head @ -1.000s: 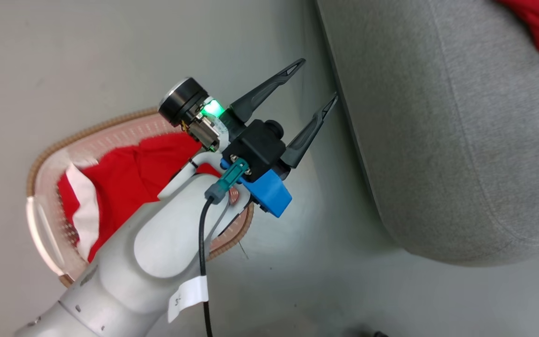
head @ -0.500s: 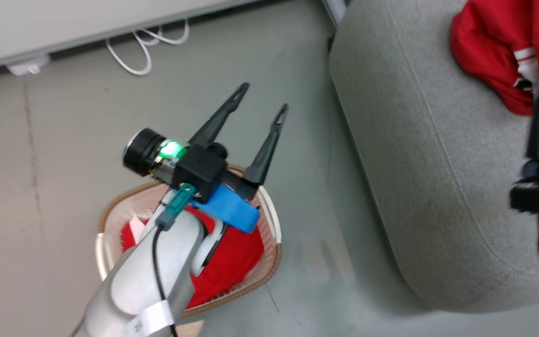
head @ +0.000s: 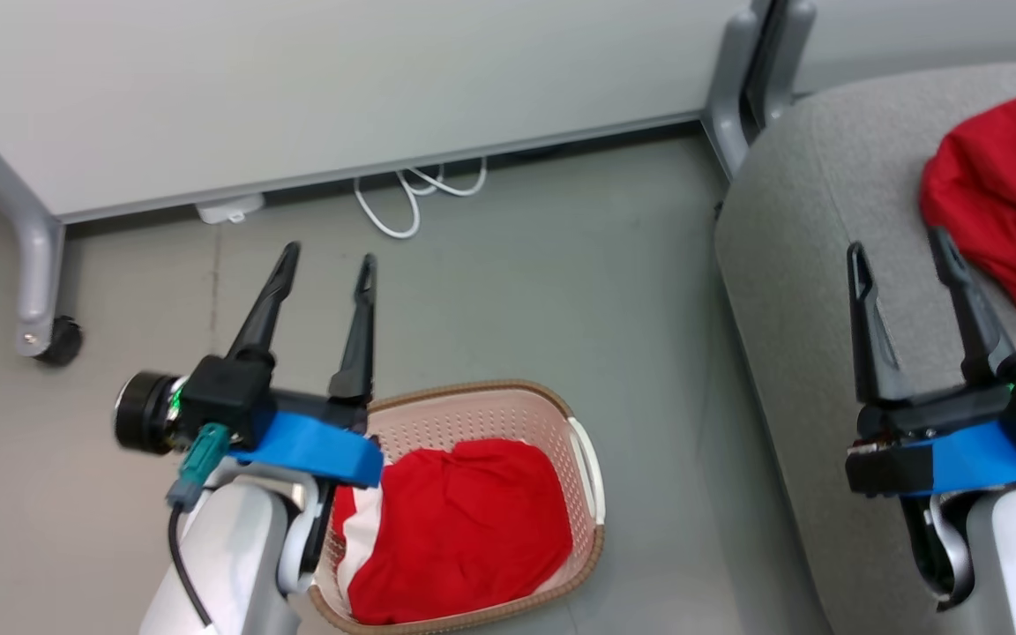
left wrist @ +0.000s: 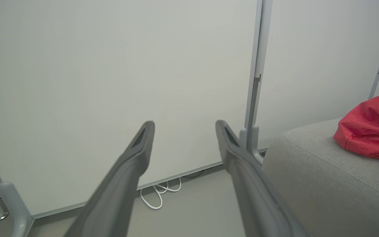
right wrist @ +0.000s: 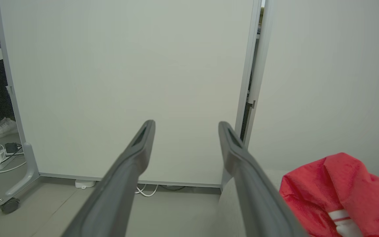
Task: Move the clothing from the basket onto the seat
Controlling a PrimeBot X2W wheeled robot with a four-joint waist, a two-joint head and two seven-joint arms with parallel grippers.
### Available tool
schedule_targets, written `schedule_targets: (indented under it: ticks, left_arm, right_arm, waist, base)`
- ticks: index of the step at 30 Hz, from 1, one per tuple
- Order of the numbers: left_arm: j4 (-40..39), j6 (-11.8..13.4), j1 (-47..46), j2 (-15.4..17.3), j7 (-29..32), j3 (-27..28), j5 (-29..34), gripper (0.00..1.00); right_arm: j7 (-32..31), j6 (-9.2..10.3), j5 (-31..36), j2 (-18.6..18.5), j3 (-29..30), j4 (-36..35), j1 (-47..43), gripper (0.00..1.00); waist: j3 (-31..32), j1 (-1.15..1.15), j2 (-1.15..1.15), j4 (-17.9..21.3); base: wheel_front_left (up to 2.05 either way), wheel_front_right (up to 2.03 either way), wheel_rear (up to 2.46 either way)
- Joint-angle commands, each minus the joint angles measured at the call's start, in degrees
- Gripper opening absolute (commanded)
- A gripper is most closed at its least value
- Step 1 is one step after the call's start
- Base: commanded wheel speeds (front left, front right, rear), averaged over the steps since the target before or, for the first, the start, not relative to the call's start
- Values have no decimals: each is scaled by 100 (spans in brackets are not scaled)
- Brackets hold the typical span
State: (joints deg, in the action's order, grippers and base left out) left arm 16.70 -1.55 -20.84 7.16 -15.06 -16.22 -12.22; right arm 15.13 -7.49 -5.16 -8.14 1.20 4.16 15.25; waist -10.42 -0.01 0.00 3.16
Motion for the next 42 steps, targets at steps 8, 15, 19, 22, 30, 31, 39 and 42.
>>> schedule_targets:
  ticks: [8, 15, 19, 22, 30, 31, 39, 42]
  left_arm:
    - [-41, -130, 728, -150, -16, 709, 206, 100]
    - [-37, -251, 1078, -262, -16, 1019, 335, 100]
    - [3, -303, 1250, -311, -16, 1165, 404, 100]
    - [33, -346, 1346, -347, -16, 1244, 451, 100]
    - [88, -415, 1429, -401, -16, 1352, 548, 100]
    - [87, -424, 1433, -404, -16, 1363, 561, 100]
    - [101, -453, 1389, -421, -16, 1405, 614, 100]
    - [105, -467, 1387, -425, -16, 1419, 619, 100]
  right_arm:
    - [4, -1, -10, 209, 41, 273, -576, 100]
    - [5, -1, 30, 300, 102, 424, -885, 100]
    - [4, -1, 19, 352, 169, 506, -1032, 100]
    - [4, -1, 32, 382, 190, 554, -1119, 100]
    - [4, -1, 31, 417, 256, 623, -1242, 100]
    - [4, -1, 33, 419, 260, 627, -1242, 100]
    - [5, -1, 54, 412, 263, 641, -1245, 100]
    - [5, -1, 48, 403, 255, 657, -1242, 100]
  waist:
    - [462, 1, 0, -343]
    - [567, 1, 0, -418]
    - [623, 1, 0, -458]
    - [668, 1, 0, -484]
    - [760, 1, 0, -537]
    - [766, 1, 0, -538]
    - [772, 1, 0, -565]
    - [776, 1, 0, -575]
  base:
    - [0, 0, 0]
    - [0, 0, 0]
    - [0, 0, 0]
    - [0, 0, 0]
    - [0, 0, 0]
    - [0, 0, 0]
    - [0, 0, 0]
    - [0, 0, 0]
